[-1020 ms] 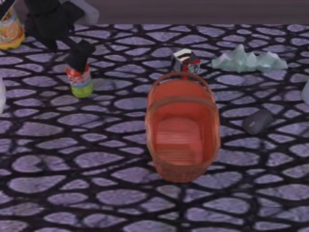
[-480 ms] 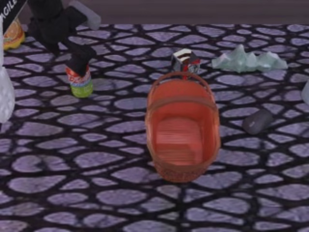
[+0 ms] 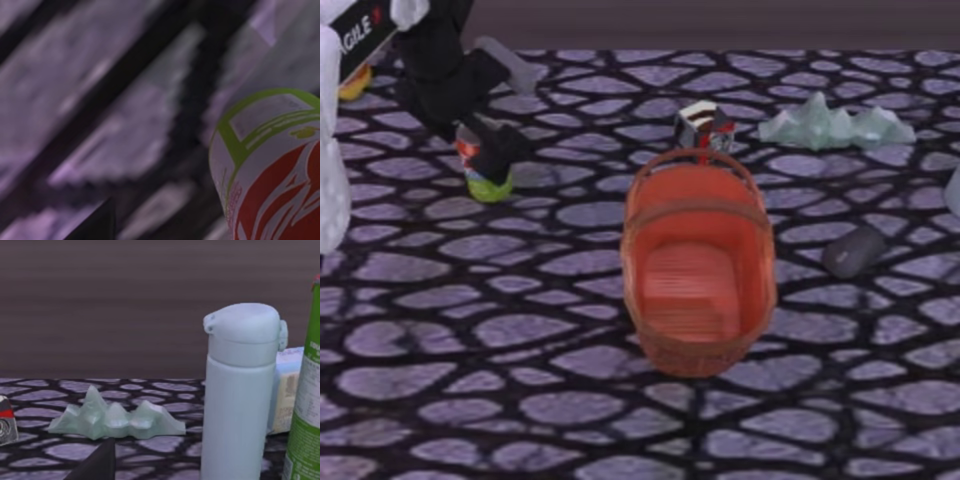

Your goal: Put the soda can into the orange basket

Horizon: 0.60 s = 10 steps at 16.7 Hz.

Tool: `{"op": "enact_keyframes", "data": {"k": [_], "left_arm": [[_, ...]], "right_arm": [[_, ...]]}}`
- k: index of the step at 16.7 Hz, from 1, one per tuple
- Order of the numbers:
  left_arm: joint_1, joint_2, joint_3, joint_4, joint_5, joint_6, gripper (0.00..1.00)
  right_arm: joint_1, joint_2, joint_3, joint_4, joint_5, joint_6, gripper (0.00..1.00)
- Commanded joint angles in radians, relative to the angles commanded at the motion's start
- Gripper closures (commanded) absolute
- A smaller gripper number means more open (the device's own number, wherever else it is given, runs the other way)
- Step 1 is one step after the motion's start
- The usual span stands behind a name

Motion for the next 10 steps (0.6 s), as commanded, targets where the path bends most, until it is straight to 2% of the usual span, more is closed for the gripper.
{"op": "enact_keyframes", "data": {"k": [4, 10], "left_arm": [[0.0, 0.0, -0.009, 0.009, 0.0, 0.0, 0.0], [0.0, 0.0, -0.009, 0.009, 0.0, 0.0, 0.45]], "right_arm": [[0.0, 0.0, 0.0, 0.0, 0.0, 0.0, 0.0], [0.0, 0.0, 0.0, 0.0, 0.0, 0.0, 0.0]]}}
